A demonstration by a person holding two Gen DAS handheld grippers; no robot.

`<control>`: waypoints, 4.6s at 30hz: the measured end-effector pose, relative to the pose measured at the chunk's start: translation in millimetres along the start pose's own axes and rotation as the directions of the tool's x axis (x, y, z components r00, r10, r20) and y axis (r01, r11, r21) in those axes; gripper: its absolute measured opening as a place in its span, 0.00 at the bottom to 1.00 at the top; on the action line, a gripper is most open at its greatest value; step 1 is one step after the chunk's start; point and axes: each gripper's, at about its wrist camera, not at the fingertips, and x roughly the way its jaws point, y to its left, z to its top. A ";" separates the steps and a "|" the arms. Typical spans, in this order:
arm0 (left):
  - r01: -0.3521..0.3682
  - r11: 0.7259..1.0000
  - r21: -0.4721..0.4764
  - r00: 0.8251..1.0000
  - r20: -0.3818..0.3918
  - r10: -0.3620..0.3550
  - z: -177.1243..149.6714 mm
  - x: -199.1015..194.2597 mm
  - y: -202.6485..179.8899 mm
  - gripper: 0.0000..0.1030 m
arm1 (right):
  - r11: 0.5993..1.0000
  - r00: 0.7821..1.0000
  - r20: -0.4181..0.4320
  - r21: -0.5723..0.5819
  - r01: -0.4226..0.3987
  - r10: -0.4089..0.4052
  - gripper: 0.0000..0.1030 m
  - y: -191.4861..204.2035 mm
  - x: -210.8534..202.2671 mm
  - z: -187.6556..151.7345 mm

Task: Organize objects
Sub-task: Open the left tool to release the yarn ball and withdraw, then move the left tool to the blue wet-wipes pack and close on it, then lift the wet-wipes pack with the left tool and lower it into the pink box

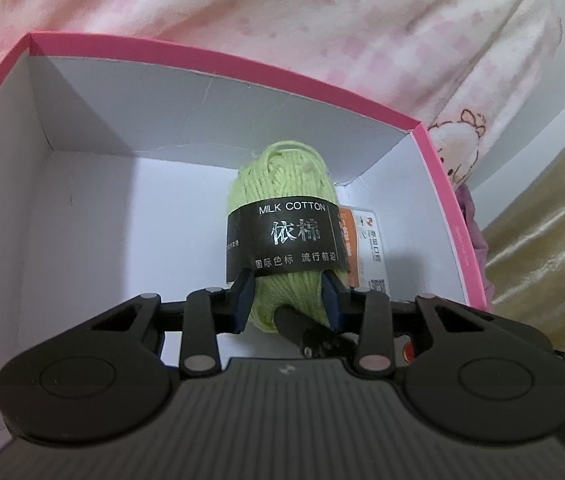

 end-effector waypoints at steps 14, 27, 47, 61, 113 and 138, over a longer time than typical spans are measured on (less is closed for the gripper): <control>-0.035 0.999 0.028 0.999 -0.003 0.035 13.2 -36.6 -10.6 0.45 | 0.991 0.991 0.000 -0.012 -0.135 0.135 0.61 -9.5 -66.8 6.3; -0.097 0.978 0.184 0.995 -0.018 0.103 -4.7 -176.3 -39.7 0.56 | 0.983 0.983 0.018 -0.018 -0.183 0.183 0.65 26.1 -179.6 -5.9; -0.110 0.984 0.139 0.986 -0.108 0.125 -64.1 -221.3 16.6 0.63 | 0.935 0.944 -0.037 -0.127 -0.331 0.329 0.71 120.2 -198.6 -67.2; -0.220 0.975 -0.004 0.949 -0.234 0.213 -104.8 -158.2 101.4 0.55 | 0.932 0.921 -0.194 -0.061 -0.357 0.339 0.71 158.8 -95.6 -105.6; -0.205 0.977 -0.053 0.978 -0.058 0.202 -157.9 -188.1 69.6 0.24 | 0.958 0.963 0.016 -0.108 -0.267 0.270 0.62 168.5 -132.5 -176.3; -0.097 0.988 0.122 0.988 0.136 0.080 -83.6 -269.5 -45.5 0.24 | 0.955 0.946 0.183 -0.185 -0.233 0.266 0.63 111.7 -225.7 -80.1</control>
